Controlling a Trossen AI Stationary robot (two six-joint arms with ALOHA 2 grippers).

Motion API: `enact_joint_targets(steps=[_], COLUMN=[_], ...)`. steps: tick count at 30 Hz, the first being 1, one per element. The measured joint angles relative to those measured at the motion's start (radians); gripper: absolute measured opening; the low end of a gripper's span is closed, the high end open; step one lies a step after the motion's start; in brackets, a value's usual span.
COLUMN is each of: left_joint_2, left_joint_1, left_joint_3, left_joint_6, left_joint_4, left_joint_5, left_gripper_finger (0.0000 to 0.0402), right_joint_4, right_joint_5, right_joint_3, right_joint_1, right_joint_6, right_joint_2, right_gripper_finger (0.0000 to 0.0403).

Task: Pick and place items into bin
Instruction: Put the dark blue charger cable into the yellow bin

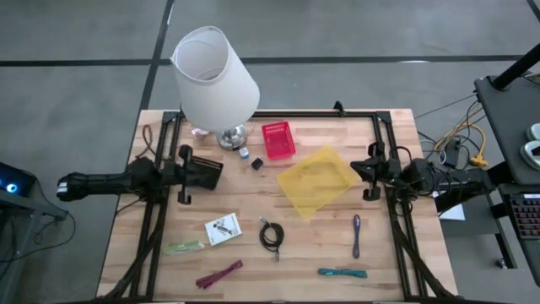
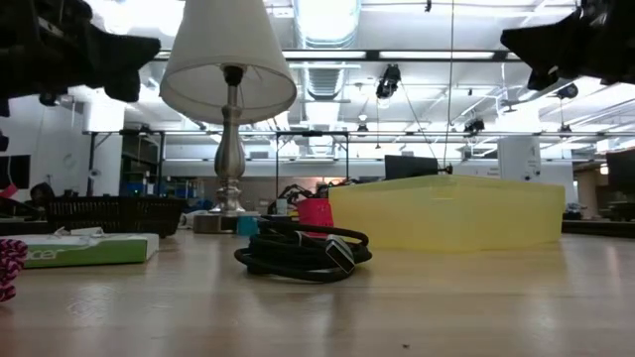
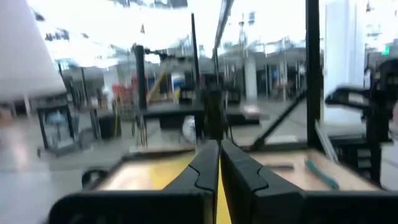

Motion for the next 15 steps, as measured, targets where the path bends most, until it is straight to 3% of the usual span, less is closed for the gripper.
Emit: enact_joint_targets(steps=[3,6,11,15], left_joint_2=[0.002,0.017,0.047,0.067], left_joint_1=[0.000,0.000,0.000,0.000], left_joint_3=[0.002,0.007,0.012,0.012], left_joint_6=[0.012,0.093,0.103,0.100], left_joint_4=[-0.032,-0.001,0.190,0.267], left_joint_5=[0.000,0.003,0.032,0.032], left_gripper_finger=[0.0012,0.0045,0.0115,0.0148], right_joint_4=[-0.014,-0.010,-0.011,-0.010], right_joint_5=[0.004,0.003,0.000,-0.001], right_joint_3=[0.000,0.000,0.000,0.038], right_joint_1=[-0.001,-0.001,-0.001,-0.001], right_joint_6=[-0.025,0.065,0.228,0.332], right_joint_2=[0.010,0.023,0.068,0.111], right_gripper_finger=[0.0013,0.0038,0.0113,0.0171])
